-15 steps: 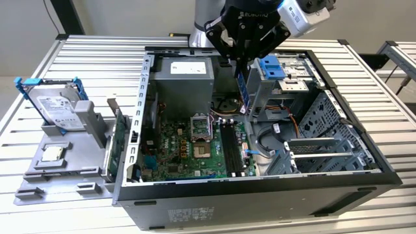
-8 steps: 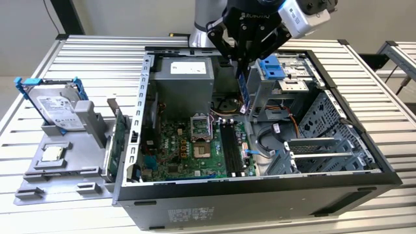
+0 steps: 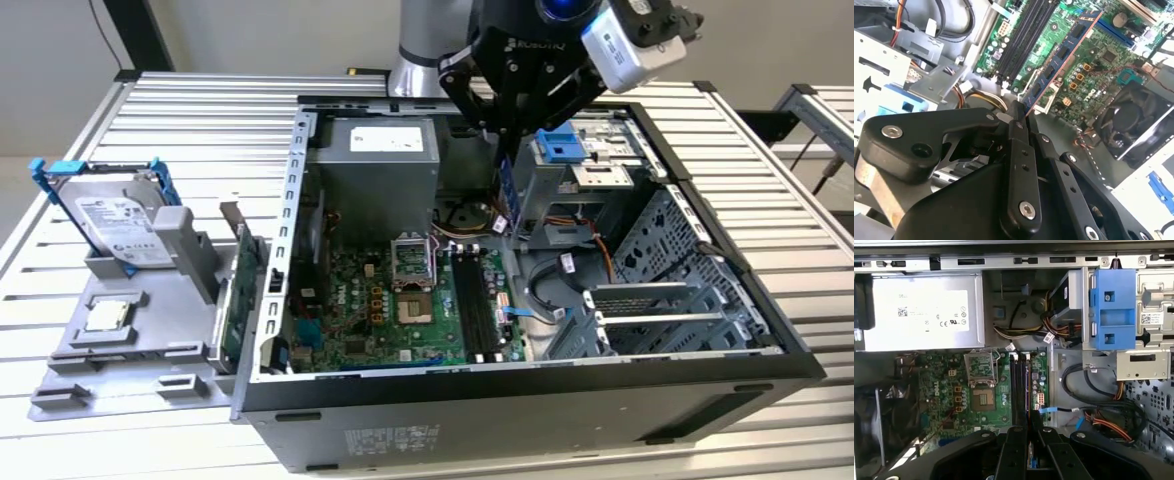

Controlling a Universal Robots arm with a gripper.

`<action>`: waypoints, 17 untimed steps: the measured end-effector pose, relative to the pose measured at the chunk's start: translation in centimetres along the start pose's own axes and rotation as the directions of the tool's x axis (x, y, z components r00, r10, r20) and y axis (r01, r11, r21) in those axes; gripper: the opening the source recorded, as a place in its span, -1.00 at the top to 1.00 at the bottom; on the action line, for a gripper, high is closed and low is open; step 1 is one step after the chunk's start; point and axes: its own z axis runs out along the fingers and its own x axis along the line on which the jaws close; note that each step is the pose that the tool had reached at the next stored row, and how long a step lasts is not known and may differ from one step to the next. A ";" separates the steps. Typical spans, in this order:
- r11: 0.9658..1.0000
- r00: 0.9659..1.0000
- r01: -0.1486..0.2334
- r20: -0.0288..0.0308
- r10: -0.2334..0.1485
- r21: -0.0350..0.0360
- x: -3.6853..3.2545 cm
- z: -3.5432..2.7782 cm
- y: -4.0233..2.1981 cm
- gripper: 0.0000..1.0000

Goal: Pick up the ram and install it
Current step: 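Insert the ram into the slot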

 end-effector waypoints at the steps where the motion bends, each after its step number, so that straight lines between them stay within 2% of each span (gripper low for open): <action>1: 1.000 1.000 0.000 0.000 0.000 0.000 -0.17 0.16 0.01 1.00; 6: 1.000 1.000 0.000 0.000 0.000 0.000 -0.56 1.00 0.02 1.00; 17: 1.000 1.000 0.000 0.000 0.000 0.000 -0.54 2.90 -0.01 1.00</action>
